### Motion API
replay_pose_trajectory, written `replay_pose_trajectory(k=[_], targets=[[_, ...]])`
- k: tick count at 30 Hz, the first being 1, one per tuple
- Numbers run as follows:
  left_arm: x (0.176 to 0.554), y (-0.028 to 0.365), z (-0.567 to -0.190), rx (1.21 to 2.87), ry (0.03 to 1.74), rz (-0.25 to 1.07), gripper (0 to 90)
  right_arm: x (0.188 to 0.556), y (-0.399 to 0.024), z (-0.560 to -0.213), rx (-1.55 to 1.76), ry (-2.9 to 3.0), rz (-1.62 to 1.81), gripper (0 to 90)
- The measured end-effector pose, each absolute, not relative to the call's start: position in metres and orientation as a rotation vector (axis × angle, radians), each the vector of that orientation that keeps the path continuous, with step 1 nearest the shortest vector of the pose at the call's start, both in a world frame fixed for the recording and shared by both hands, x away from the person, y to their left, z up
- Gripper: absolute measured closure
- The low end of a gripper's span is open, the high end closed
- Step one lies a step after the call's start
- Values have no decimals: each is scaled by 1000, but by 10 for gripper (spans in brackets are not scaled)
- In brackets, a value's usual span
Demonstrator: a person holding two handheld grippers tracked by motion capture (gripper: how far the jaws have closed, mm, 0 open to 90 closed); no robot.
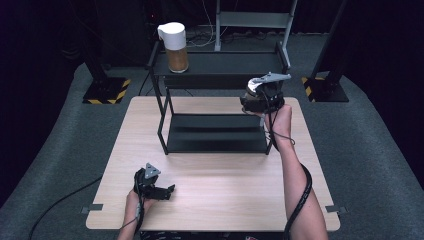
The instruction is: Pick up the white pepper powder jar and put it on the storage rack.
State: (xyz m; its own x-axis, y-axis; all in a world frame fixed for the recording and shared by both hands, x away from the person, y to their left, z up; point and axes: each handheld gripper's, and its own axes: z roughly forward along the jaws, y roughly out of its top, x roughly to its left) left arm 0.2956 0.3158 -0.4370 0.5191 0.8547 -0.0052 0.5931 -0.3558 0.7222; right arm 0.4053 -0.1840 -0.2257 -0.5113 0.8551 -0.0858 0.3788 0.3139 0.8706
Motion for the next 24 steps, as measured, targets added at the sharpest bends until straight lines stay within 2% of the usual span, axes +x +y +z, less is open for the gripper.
replay_pose_trajectory(k=[24], targets=[[296,316,-437,2082,1175,496,3,403,-192,-188,1057,2028,1126,304]])
